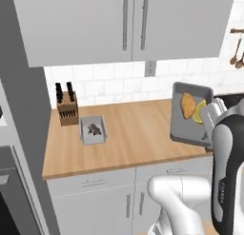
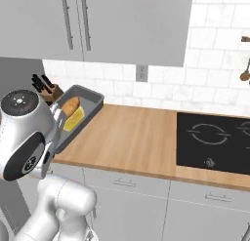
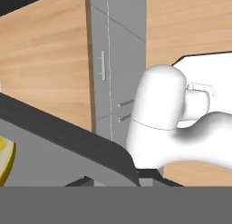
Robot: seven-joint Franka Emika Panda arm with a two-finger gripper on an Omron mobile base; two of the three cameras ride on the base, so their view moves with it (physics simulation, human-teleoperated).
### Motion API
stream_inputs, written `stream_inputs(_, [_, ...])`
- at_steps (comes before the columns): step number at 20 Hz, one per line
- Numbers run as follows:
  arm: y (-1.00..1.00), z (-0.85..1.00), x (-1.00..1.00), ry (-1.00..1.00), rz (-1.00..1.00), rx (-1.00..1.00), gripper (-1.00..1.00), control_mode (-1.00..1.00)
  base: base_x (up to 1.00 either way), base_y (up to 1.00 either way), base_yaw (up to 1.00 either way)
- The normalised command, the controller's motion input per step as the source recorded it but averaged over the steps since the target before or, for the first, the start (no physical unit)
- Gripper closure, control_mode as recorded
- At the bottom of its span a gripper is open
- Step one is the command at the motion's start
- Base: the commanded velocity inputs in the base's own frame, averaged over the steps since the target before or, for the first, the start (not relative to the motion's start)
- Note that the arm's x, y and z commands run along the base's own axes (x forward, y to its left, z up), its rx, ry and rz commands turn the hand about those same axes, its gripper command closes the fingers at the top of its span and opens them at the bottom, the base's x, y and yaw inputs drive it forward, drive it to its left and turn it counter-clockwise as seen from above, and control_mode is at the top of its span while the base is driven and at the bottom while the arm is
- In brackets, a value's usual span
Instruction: Take the meat container that has the fish and place it on the second highest rack of the freezer. Then take the vegetable container that has the potato and lemon wedge and place it on the highest rack of the freezer.
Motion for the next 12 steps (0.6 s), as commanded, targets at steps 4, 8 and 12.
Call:
stream_inputs(4, [0.0,0.0,0.0,0.0,0.0,0.0,1.0,1.0,-1.0,0.46,0.26])
stream_inputs(8, [0.0,0.0,0.0,0.0,0.0,0.0,1.0,1.0,-0.81,0.67,0.46])
stream_inputs(12, [0.0,0.0,0.0,0.0,0.0,0.0,1.0,1.0,-0.28,0.68,0.61])
